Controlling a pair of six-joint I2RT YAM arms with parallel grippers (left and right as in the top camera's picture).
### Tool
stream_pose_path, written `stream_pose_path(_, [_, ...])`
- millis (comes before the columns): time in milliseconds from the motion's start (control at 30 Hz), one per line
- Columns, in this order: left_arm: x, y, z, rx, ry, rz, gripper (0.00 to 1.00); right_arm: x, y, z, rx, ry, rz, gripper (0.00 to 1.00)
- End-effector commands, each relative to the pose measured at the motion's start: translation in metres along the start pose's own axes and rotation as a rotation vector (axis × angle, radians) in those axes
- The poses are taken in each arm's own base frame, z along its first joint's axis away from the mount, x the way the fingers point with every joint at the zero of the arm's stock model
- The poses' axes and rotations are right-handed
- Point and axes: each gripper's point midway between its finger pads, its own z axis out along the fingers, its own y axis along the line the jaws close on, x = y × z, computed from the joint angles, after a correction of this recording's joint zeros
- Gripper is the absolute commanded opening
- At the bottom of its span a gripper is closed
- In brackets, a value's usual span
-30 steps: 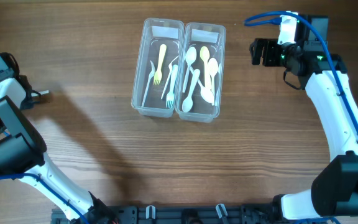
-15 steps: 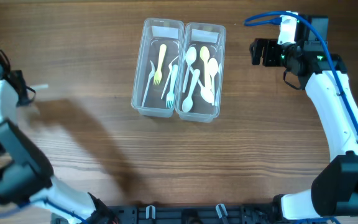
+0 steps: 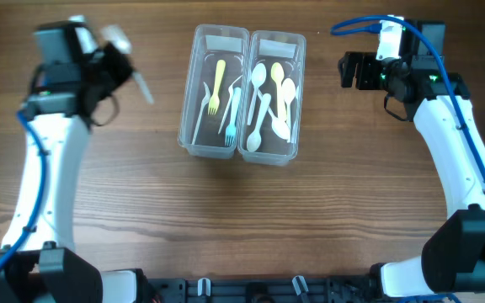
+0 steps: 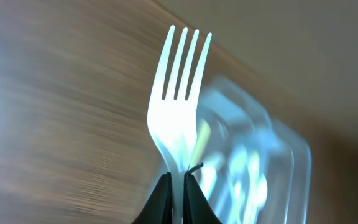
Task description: Pack container
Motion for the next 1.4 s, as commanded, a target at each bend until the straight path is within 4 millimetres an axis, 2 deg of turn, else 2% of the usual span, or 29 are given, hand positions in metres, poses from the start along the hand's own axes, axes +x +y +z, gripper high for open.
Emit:
stream_pose_path(0, [0.046, -0.063, 0.002, 0.146, 0.082, 0.444, 0.04, -0.004, -0.001, -0.004, 0.009, -0.015, -0.014, 1.00])
stream_pose_path(67, [0.065, -0.083, 0.005, 0.172, 0.101, 0.566, 0.04, -0.004, -0.001, -0.004, 0.009, -0.015, -0.014, 1.00])
stream_pose_path(200, [0.088, -0.097, 0.019, 0.129, 0.122, 0.635, 0.04, -0.004, -0.001, -0.004, 0.009, -0.015, -0.014, 1.00])
stream_pose_path(267, [0.099, -0.098, 0.029, 0.130, 0.153, 0.645, 0.04, -0.004, -0.001, -0.004, 0.009, -0.015, -0.014, 1.00])
stream_pose_path(467, [0.116, -0.083, 0.067, 0.100, 0.224, 0.634, 0.04, -0.004, -0.001, -0.004, 0.009, -0.015, -0.014, 1.00])
stream_pose_path(500, [0.118, -0.082, 0.071, 0.098, 0.228, 0.633, 0.14, -0.004, -0.001, -0.004, 0.009, -0.015, -0.014, 1.00])
stream_pose_path(533, [0.118, -0.082, 0.074, 0.098, 0.228, 0.633, 0.42, -0.004, -0.001, -0.004, 0.009, -0.015, -0.014, 1.00])
stream_pose_path(567, [0.117, -0.083, 0.074, 0.100, 0.224, 0.631, 0.61, -0.004, -0.001, -0.004, 0.009, -0.015, -0.014, 1.00])
stream_pose_path(600, [0.116, -0.084, 0.074, 0.103, 0.218, 0.631, 0.65, -0.004, -0.001, -0.004, 0.009, -0.016, -0.014, 1.00])
stream_pose_path(667, [0.109, -0.094, 0.071, 0.138, 0.184, 0.633, 0.80, -0.004, -0.001, -0.004, 0.009, -0.015, -0.014, 1.00])
stream_pose_path(733, [0.097, -0.106, 0.062, 0.166, 0.124, 0.640, 0.86, -0.004, -0.001, -0.004, 0.009, -0.015, -0.014, 1.00])
stream_pose_path(767, [0.083, -0.115, 0.050, 0.185, 0.064, 0.644, 0.97, -0.004, -0.001, -0.004, 0.009, -0.015, -0.014, 1.00])
stream_pose_path(867, [0.041, -0.120, 0.019, 0.140, -0.103, 0.637, 0.99, -0.004, -0.001, -0.004, 0.009, -0.015, -0.014, 1.00])
stream_pose_path(933, [0.011, -0.105, 0.001, 0.034, -0.207, 0.610, 1.00, -0.004, -0.001, -0.004, 0.009, -0.015, -0.014, 1.00])
stream_pose_path(1000, [-0.020, -0.077, -0.016, -0.118, -0.305, 0.530, 0.99, -0.004, -0.001, -0.004, 0.009, -0.015, -0.014, 1.00])
stream_pose_path(1067, [-0.040, -0.049, -0.025, -0.244, -0.360, 0.485, 1.00, -0.004, -0.001, -0.004, 0.009, -0.015, -0.014, 1.00])
stream_pose_path(1267, [-0.056, 0.005, -0.031, -0.375, -0.336, 0.422, 1.00, -0.004, -0.001, -0.004, 0.009, -0.015, -0.014, 1.00])
stream_pose_path(1367, [-0.053, 0.016, -0.031, -0.400, -0.308, 0.414, 1.00, -0.004, -0.001, -0.004, 0.009, -0.015, -0.014, 1.00])
